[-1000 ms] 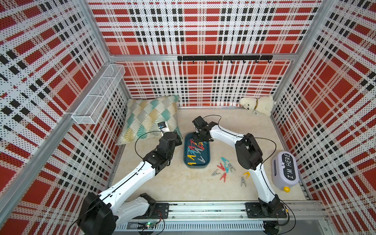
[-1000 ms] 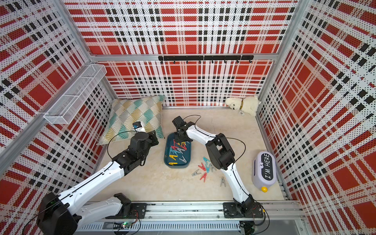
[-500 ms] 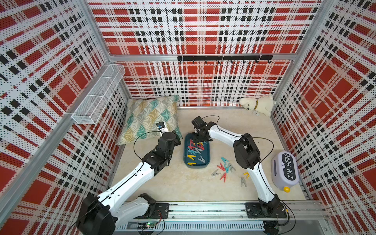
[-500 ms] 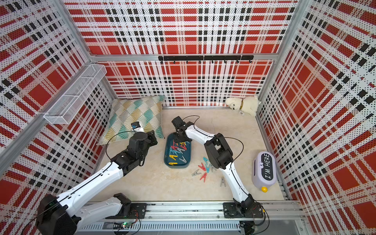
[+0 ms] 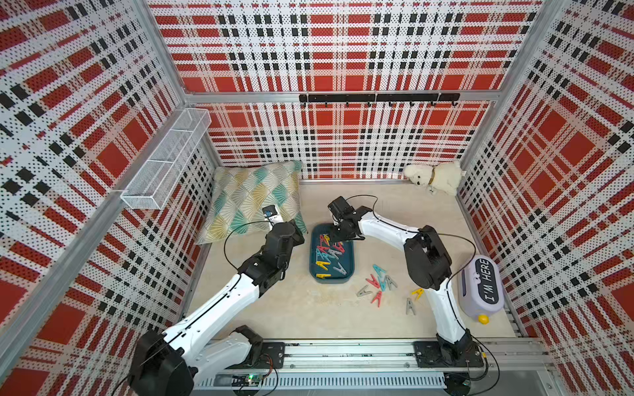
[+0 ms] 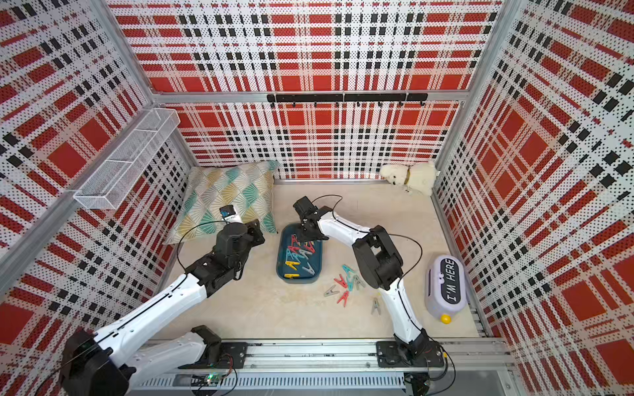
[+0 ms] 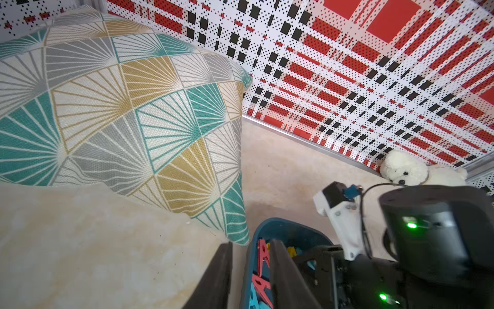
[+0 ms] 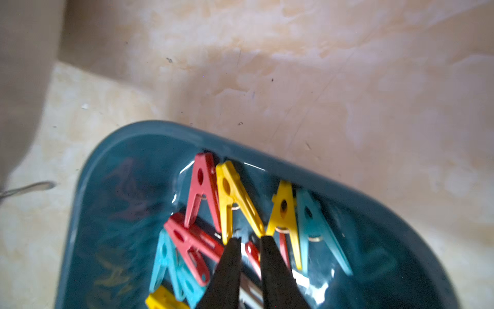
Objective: Put the clothespins into the storage box
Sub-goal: Pick up the clothespin from the center of the board.
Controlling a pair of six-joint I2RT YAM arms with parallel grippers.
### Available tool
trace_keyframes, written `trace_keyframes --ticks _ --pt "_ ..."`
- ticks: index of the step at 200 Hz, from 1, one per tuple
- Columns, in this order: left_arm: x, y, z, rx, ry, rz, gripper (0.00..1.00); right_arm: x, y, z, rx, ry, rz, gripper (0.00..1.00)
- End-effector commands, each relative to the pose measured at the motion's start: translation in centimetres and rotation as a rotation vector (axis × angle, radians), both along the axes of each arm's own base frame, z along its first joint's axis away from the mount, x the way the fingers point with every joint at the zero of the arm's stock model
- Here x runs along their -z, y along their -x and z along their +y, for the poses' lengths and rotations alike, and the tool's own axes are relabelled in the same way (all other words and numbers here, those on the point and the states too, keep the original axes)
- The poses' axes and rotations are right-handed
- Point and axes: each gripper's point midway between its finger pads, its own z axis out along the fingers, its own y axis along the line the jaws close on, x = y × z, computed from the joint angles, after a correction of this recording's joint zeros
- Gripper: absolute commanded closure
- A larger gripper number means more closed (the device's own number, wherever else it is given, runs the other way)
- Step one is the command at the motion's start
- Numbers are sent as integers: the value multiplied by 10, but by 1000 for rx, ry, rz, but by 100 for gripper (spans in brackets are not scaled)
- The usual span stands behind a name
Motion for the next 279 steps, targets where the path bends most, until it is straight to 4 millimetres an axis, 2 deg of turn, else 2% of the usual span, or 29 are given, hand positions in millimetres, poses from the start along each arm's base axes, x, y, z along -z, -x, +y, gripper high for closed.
trace_keyframes --ticks 1,19,38,60,80,104,157,238,279 --pt "-6 0 5 -17 6 -15 70 -66 -2 -22 44 -49 -136 78" --pt "-5 -1 5 -17 4 -15 70 -68 9 -60 100 -21 -129 76" --pt "-4 -2 4 -13 2 -13 70 -58 29 -104 157 21 -101 75" --pt "-2 -4 3 -11 -3 -12 70 -30 62 -158 228 96 -52 74" --pt "-1 -6 1 -8 -2 -14 70 -10 88 -181 249 123 -8 72" --pt "2 -9 -3 -1 -6 -9 70 5 104 -190 258 129 14 71" --pt "2 -12 -6 3 -9 -8 70 34 116 -191 215 185 71 72" --pt "-3 -10 -3 -5 -7 -17 70 49 122 -182 164 214 85 69" --pt "-9 -8 0 -14 -8 -24 70 54 120 -186 171 241 79 70"
